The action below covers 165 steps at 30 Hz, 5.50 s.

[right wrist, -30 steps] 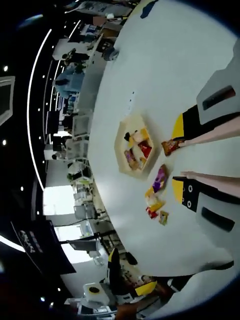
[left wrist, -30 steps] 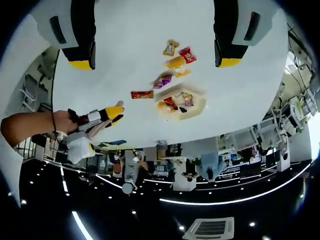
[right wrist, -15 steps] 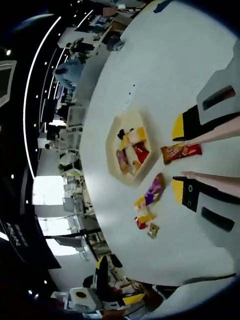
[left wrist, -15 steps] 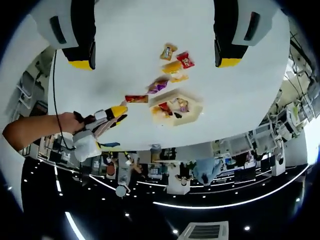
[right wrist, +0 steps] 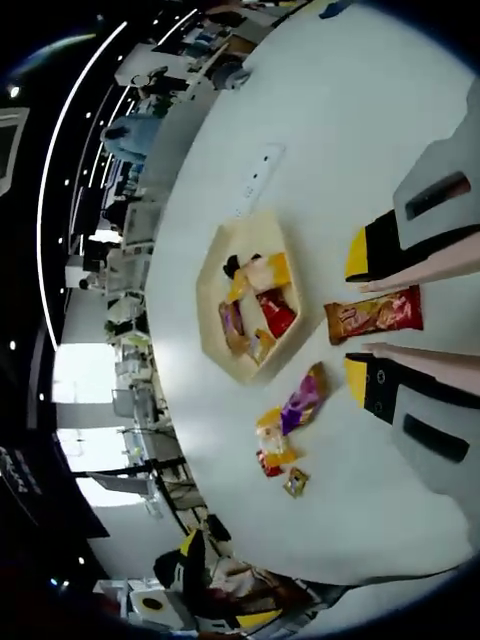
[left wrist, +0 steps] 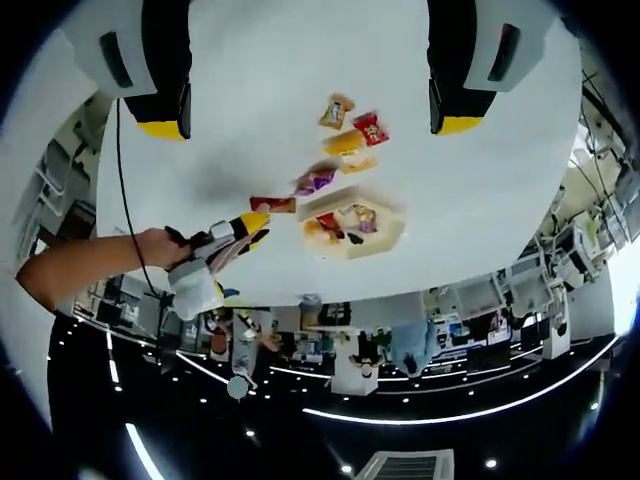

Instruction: Place the target food into the container with the food tongs after gripping and lifting it, then release it inside without dropping or visibly crushing the food.

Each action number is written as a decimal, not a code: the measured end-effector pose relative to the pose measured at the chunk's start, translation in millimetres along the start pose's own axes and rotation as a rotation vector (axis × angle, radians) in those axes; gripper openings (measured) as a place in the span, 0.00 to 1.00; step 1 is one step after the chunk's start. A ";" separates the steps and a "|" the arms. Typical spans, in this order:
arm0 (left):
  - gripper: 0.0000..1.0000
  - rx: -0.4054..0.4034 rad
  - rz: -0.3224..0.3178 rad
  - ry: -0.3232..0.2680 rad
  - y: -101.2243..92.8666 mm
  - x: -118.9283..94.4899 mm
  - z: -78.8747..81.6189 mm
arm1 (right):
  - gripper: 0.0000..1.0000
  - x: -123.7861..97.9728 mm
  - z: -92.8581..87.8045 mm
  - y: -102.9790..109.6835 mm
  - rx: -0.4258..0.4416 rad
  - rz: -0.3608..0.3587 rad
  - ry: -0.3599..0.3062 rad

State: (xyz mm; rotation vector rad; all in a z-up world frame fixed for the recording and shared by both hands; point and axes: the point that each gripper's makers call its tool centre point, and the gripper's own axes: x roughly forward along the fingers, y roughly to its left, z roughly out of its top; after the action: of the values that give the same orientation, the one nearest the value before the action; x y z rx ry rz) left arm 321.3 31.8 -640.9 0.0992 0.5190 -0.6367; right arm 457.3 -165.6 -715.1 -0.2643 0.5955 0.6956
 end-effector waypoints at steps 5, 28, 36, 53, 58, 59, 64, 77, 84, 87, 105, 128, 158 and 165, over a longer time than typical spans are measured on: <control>1.00 -0.010 0.016 -0.001 1.9 -5.1 -1.5 | 0.27 2.7 -3.0 1.0 -0.018 0.010 0.016; 0.99 -0.041 0.049 -0.027 5.0 -17.8 1.1 | 0.26 12.9 -13.7 -2.8 0.023 0.012 0.051; 0.99 -0.048 0.052 -0.033 4.2 -21.3 1.7 | 0.20 16.0 -12.6 -10.6 0.071 -0.034 0.073; 0.99 -0.043 0.058 -0.050 6.5 -28.6 10.0 | 0.21 7.8 -7.6 -9.6 0.164 -0.044 0.078; 0.99 -0.034 0.065 -0.058 8.3 -33.3 10.3 | 0.21 -3.7 1.9 -6.2 0.162 -0.050 0.052; 0.99 -0.034 0.065 -0.055 8.4 -33.7 9.4 | 0.21 -4.4 2.6 -6.1 0.163 -0.049 0.049; 0.99 -0.030 0.059 -0.041 6.8 -35.2 4.8 | 0.22 -19.7 11.8 -4.5 0.175 -0.065 0.015; 0.99 -0.067 0.005 -0.062 0.6 -12.3 9.5 | 0.22 -66.7 21.5 34.2 0.250 -0.112 -0.029; 0.99 -0.071 -0.028 -0.071 -3.9 -5.1 10.3 | 0.22 -81.3 18.1 59.9 0.253 -0.109 -0.027; 0.99 -0.074 -0.033 -0.070 -2.5 -3.8 9.4 | 0.22 -87.0 14.3 65.7 0.245 -0.116 -0.017; 0.99 -0.091 -0.042 -0.080 2.9 -12.4 13.6 | 0.22 -82.2 15.9 67.7 0.252 -0.114 -0.026; 0.92 -0.069 0.060 -0.095 10.8 -18.5 34.5 | 0.22 -66.5 40.0 66.3 0.218 -0.094 -0.070; 0.99 -0.028 -0.009 -0.364 -7.2 -17.9 76.5 | 0.23 -44.4 86.3 43.5 0.133 -0.062 -0.115; 0.99 -0.014 -0.015 -0.370 -9.0 -21.6 75.0 | 0.26 -28.8 54.7 42.5 0.123 -0.024 -0.060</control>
State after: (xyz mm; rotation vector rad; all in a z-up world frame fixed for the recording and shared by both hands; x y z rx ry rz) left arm 333.7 18.0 -564.5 -0.0359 0.1672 -0.6479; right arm 434.5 -126.2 -655.4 -0.1356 0.5748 0.6394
